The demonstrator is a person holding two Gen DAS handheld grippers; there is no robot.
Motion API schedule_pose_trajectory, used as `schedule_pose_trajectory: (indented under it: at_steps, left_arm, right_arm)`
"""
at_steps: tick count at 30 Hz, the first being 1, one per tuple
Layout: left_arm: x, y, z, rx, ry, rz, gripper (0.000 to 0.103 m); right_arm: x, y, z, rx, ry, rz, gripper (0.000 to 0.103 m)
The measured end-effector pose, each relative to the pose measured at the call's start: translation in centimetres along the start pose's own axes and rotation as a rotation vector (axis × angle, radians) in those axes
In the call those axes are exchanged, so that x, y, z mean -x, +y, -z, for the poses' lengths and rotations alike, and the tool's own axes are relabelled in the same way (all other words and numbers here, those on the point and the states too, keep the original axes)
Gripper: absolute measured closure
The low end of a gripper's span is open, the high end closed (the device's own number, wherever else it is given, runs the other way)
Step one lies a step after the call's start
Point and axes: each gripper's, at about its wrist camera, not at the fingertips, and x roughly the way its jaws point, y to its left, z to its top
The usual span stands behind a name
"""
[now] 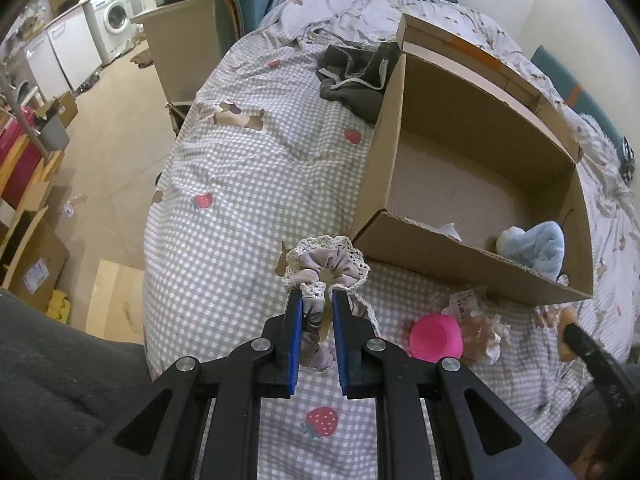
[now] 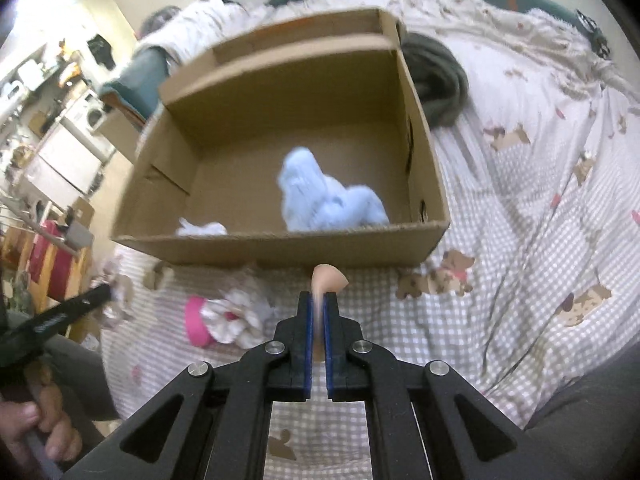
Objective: Organize soft objects
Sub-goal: 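Carry the scrunchie and cardboard tube into the box and open the left tool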
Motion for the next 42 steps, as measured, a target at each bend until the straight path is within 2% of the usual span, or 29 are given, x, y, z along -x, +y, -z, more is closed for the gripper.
schedule_pose_trajectory:
  at_steps: [4,7,9,12,19,23,33,38,42]
  left_arm:
    - [1.0,-0.3,0.1,-0.015,-0.044,-0.002,0.090]
    - [3.5,-0.2,0.1,0.002,-0.163,0.019,0.090]
    - [5.3,-0.4,0.0,-0.004,-0.240,0.023,0.090]
    - [6.7,-0.7,-0.2,-0.016,-0.294,0.032,0.090]
    - [6.9,-1.2,-1.6,-0.008,-0.263,0.079,0.090]
    - [7.5,-2.0,-3.1,-0.018,-0.277,0.093,0.090]
    - [7.5,-6.6,-8.0,-0.162,-0.335,0.117,0.090]
    - [4.6,-9.1,-9.1,-0.243,-0.306,0.139,0.090]
    - [0.8,-9.3,-8.4,-0.232,-0.244,0.125,0.090]
  right_arm:
    - [2.1,-0.8,-0.3,0.001,-0.060,-0.070,0.097]
    - [5.9,-2.5,-0.1,0.012,-0.142,-0.151,0.097]
    - [6.8,-2.3,-0.3,0.012,-0.185,-0.188,0.097]
    - [7.9,-2.4,-0.6,0.001,-0.229,-0.227,0.097]
    - [8.1,-2.1,-1.8,-0.024,-0.247,-0.249,0.097]
    - [7.8,-1.4,-3.3,0.003,-0.259,-0.245,0.097]
    - [6.9,-1.0,-8.0,0.061,-0.302,-0.228,0.097]
    - [4.2,-1.5,-8.7,0.057,-0.276,-0.221,0.097]
    - [1.5,-2.2,-8.4,0.024,-0.205,-0.185,0.097]
